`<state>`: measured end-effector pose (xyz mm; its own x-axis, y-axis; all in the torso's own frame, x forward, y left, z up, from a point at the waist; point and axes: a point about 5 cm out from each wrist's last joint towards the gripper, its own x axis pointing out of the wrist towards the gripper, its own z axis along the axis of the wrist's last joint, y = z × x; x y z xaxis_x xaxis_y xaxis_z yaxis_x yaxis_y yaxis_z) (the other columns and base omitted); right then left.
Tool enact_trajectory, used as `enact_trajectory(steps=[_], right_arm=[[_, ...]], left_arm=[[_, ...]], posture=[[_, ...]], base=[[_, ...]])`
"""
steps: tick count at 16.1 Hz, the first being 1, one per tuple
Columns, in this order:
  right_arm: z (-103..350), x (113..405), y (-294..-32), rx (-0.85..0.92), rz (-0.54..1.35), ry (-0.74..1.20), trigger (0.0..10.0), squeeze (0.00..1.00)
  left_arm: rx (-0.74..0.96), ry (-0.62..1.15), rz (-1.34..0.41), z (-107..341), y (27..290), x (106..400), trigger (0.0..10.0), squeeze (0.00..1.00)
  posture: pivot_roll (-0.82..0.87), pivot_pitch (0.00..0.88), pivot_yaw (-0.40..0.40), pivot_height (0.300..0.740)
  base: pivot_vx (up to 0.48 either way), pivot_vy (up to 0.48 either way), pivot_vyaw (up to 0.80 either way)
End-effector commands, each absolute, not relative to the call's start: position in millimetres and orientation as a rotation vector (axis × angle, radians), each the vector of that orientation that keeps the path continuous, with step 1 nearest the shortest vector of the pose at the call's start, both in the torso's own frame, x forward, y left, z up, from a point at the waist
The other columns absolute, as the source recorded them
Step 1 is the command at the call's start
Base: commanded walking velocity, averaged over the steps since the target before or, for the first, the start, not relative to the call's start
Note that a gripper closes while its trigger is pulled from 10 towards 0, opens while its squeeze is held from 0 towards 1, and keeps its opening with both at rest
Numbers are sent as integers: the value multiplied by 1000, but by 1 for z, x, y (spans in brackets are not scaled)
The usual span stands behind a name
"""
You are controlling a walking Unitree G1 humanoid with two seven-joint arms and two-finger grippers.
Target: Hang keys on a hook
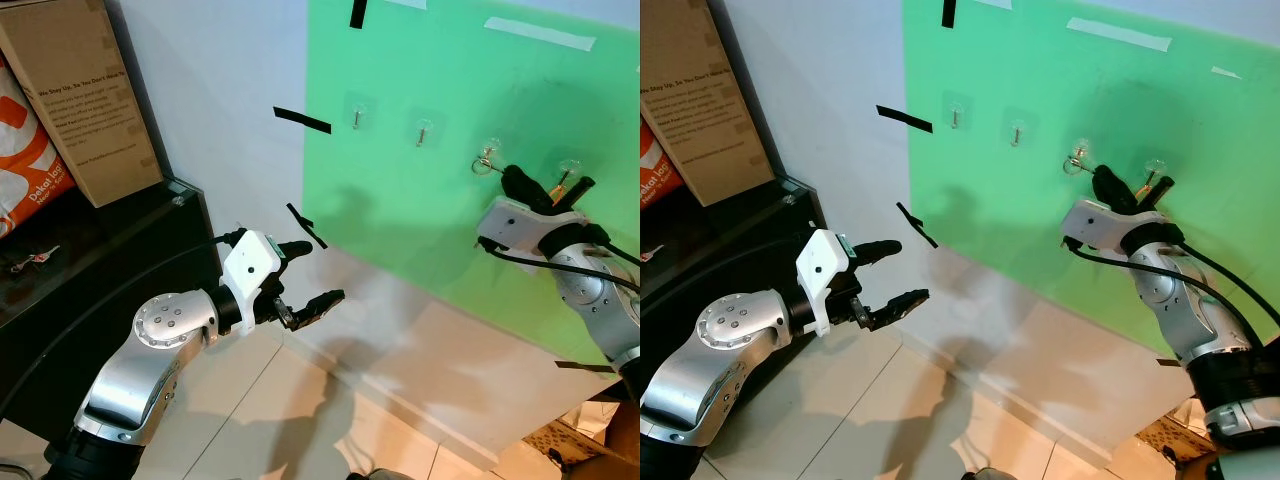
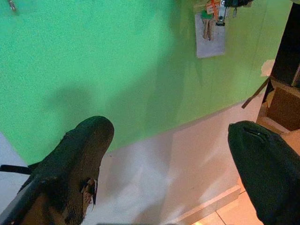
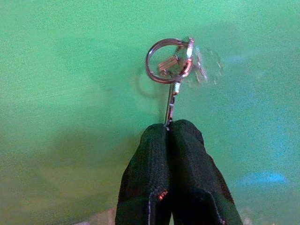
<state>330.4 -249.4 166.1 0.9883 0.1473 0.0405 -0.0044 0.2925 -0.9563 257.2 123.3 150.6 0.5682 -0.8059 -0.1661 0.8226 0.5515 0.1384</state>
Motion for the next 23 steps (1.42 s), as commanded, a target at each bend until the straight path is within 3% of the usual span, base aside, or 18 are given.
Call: enact_trajectory(steps=[1,9,18,23], right_arm=[[167,330,-257,-1230,79,-93,10000,0],[155,320,-255,-1141,73,-49,10000,0],[133,309,-225,-1020,118,-1,10000,0],[144,312,-227,-976,58,-30,10000,0]], left_arm=[[223,77,-977,155,122,257,10000,0],[219,78,-973,155,122,257,10000,0],[220,79,-971,154,122,257,10000,0],[222,80,-969,154,122,258,10000,0]], posture=[[-50,0,-30,740],[-49,0,-35,740],[-49,0,-32,740],[-49,0,-32,740]], base=[[0,0,0],[0,0,0],[0,0,0],[0,0,0]])
